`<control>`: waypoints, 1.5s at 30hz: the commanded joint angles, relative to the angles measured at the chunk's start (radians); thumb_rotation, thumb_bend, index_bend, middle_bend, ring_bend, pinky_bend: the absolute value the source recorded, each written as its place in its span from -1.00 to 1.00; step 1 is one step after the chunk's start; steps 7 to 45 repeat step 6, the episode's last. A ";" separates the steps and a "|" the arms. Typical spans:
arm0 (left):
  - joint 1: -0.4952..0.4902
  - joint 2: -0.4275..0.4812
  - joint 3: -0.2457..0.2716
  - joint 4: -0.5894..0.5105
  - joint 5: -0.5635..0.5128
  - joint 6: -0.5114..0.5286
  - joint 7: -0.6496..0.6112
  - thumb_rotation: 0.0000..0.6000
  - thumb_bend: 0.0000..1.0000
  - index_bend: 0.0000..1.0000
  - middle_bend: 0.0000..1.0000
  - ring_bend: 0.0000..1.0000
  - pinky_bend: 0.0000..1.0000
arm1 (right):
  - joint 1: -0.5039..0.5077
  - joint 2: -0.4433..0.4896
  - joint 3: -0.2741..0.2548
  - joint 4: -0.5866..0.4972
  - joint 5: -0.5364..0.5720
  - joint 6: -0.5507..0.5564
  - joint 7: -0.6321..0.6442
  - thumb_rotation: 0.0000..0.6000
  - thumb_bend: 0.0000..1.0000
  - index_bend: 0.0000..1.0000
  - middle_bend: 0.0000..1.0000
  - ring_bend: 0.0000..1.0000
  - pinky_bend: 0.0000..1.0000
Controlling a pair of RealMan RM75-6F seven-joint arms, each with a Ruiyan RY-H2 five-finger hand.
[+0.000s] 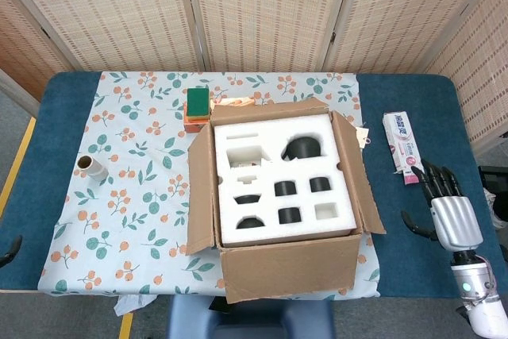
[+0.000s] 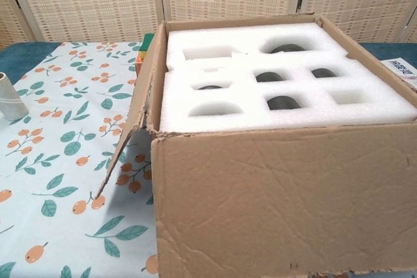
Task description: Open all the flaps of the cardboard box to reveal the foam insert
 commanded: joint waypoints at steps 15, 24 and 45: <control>0.015 0.001 -0.030 -0.011 0.027 -0.031 0.033 1.00 -0.26 -0.78 -0.96 -1.00 -1.00 | -0.002 0.021 -0.008 -0.018 -0.006 -0.007 0.007 0.75 -0.18 -0.98 -1.00 -1.00 -1.00; 0.015 0.001 -0.030 -0.011 0.027 -0.031 0.033 1.00 -0.26 -0.78 -0.96 -1.00 -1.00 | -0.002 0.021 -0.008 -0.018 -0.006 -0.007 0.007 0.75 -0.18 -0.98 -1.00 -1.00 -1.00; 0.015 0.001 -0.030 -0.011 0.027 -0.031 0.033 1.00 -0.26 -0.78 -0.96 -1.00 -1.00 | -0.002 0.021 -0.008 -0.018 -0.006 -0.007 0.007 0.75 -0.18 -0.98 -1.00 -1.00 -1.00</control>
